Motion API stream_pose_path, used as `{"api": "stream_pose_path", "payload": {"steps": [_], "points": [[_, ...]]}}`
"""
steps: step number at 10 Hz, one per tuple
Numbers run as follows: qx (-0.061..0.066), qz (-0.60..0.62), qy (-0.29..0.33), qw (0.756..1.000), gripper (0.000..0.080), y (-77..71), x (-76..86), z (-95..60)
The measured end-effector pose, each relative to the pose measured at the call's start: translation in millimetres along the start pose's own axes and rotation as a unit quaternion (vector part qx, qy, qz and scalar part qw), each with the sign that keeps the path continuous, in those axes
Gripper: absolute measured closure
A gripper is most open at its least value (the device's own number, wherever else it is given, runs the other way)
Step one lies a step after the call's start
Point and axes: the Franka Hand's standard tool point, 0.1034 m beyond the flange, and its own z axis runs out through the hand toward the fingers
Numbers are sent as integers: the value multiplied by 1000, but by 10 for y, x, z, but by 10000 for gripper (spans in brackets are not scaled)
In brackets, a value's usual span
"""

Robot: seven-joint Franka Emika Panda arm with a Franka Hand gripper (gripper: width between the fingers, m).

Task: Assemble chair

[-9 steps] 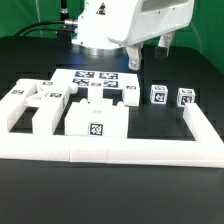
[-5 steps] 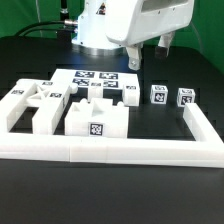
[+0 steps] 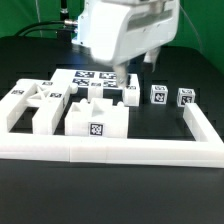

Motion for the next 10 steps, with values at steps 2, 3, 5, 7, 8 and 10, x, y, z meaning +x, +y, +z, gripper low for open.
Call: {"api": "stream_pose_path", "payload": {"steps": [2,3,5,7,8,10], "points": [[-1,1,3,1000,150,142,-84,90],[-1,1,2,1000,150,133,-75,89],[0,46,3,999,150,126,-68,94],[1,106,4,994,150,127,-76,121],[3,140,6,990,150,134,-95,183],[4,167,4,986,150,169,-134,233]]}}
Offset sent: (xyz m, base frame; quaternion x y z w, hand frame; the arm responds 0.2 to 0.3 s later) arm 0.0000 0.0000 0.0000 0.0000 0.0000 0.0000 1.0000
